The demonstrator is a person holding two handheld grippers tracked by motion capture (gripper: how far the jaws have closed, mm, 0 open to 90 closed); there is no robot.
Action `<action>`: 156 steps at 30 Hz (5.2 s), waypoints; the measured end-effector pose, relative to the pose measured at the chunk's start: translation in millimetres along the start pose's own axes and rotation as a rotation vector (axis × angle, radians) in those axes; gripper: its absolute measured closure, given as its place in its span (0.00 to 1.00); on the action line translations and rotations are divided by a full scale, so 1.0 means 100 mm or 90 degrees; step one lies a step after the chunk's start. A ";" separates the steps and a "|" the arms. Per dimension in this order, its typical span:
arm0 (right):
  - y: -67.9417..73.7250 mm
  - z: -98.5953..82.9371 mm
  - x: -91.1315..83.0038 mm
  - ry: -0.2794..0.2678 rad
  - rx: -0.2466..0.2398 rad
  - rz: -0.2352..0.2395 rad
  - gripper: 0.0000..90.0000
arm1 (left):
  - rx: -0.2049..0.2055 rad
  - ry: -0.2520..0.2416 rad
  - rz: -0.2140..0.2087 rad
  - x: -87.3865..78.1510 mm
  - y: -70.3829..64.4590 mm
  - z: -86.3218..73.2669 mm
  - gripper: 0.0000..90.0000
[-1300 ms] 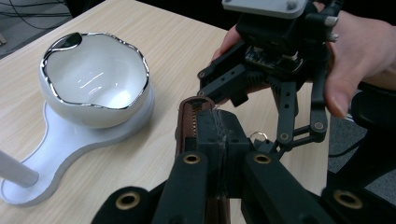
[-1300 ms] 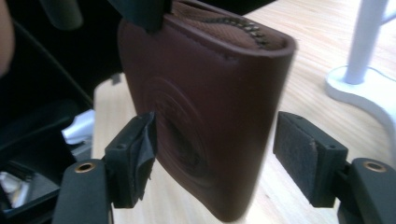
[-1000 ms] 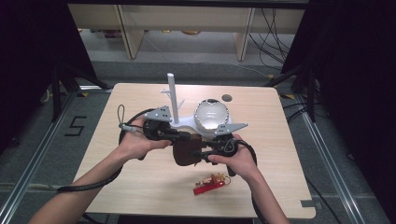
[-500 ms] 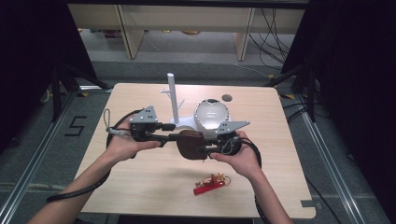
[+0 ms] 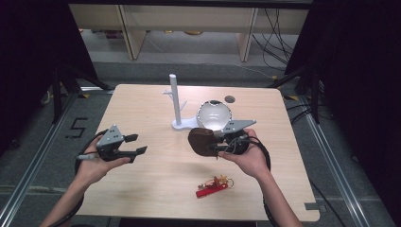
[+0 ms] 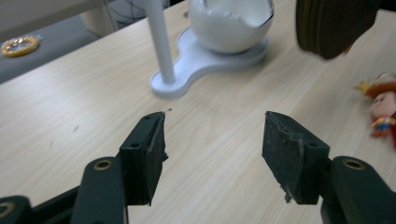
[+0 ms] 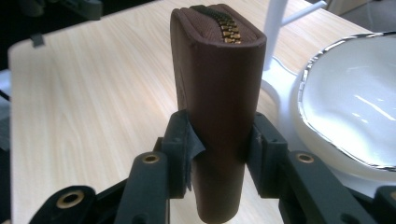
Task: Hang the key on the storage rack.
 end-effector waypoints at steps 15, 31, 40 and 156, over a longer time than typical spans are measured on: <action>-0.25 0.05 -0.07 0.075 -0.073 -0.081 0.72 | -0.044 0.012 0.020 0.06 0.03 -0.44 0.40; -0.52 0.03 -0.19 0.149 -0.113 -0.123 0.72 | -0.056 0.025 0.027 0.12 0.01 -0.59 0.39; -0.61 0.12 -0.23 0.168 -0.129 -0.127 0.71 | -0.054 0.034 0.031 0.12 0.01 -0.63 0.39; -1.19 0.02 0.59 0.283 -0.122 -0.101 0.68 | -0.065 0.038 0.025 0.16 -0.02 -0.69 0.38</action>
Point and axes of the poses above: each handheld gripper's, and its own axes: x roughly forward along the jaws, z roughly out of its top, y roughly to its left, the point moved 8 cm from there along x, roughly forward along the jaws, and after that the axes turned 13 degrees about -x, right-handed, at the moved point
